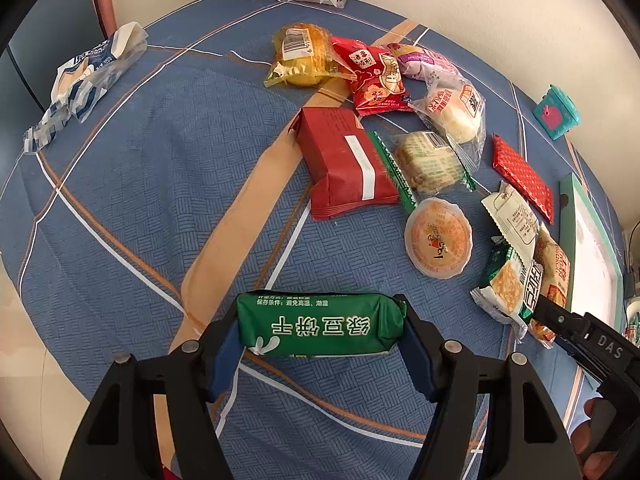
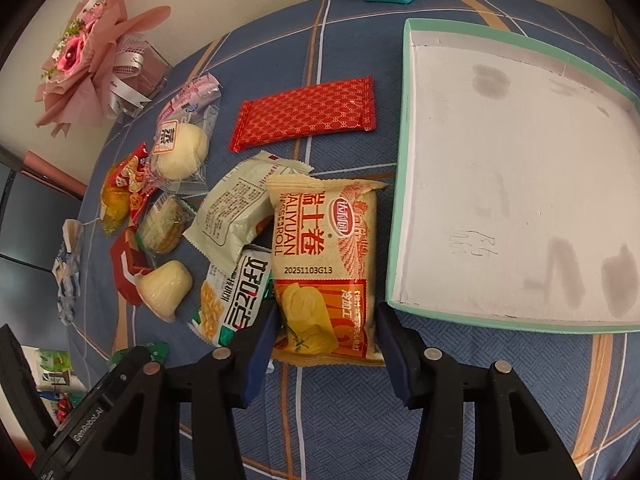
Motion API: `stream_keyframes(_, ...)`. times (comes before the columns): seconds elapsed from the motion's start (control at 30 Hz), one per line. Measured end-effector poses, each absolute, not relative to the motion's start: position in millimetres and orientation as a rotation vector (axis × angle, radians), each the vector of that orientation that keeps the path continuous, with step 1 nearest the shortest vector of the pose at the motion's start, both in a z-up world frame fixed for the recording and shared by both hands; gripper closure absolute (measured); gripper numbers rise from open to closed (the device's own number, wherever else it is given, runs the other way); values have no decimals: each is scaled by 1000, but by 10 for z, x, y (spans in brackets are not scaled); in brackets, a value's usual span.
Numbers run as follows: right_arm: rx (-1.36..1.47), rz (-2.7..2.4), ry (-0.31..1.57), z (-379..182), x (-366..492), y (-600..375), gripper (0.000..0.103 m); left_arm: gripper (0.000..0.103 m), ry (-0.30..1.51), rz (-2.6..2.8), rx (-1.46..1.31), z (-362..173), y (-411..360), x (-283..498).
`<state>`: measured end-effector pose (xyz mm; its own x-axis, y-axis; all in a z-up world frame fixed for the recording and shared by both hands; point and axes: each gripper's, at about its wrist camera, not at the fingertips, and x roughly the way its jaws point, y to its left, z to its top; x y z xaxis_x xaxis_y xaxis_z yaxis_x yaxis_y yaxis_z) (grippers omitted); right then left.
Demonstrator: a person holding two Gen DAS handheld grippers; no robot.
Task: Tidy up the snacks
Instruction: 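Lift the green pack with the left gripper while the right gripper carries the bread bag over the tray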
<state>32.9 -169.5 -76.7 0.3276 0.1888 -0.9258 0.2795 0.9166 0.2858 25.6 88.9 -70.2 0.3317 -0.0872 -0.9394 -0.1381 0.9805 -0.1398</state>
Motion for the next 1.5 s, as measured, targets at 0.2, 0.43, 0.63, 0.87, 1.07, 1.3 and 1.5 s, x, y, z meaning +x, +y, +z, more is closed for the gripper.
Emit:
stream_keyframes(0.2, 324, -82, 1242, -782, 369, -1574, 49, 32, 1241, 40, -200, -724, 864, 273)
stream_keyframes(0.43, 260, -86, 1241, -772, 342, -1513, 60, 32, 1249, 50, -182, -731, 857, 282)
stream_keyframes(0.63, 304, -66, 1236, -721, 284, -1558, 64, 32, 1259, 68, -170, -679, 846, 298)
stream_keyframes(0.87, 378, -27, 1180, -463, 144, -1655, 65, 33, 1243, 71, -173, -418, 796, 338)
stream_keyframes(1.07, 413, 21, 1081, -63, 35, -1740, 65, 33, 1195, 65, -158, -65, 649, 396)
stream_keyframes(1.3, 405, -13, 1017, 224, 88, -2003, 65, 33, 1130, 31, -139, 278, 265, 481)
stream_keyframes(1.5, 460, -117, 1003, 231, 155, -2484, 65, 33, 1110, -48, -124, 417, -261, 627)
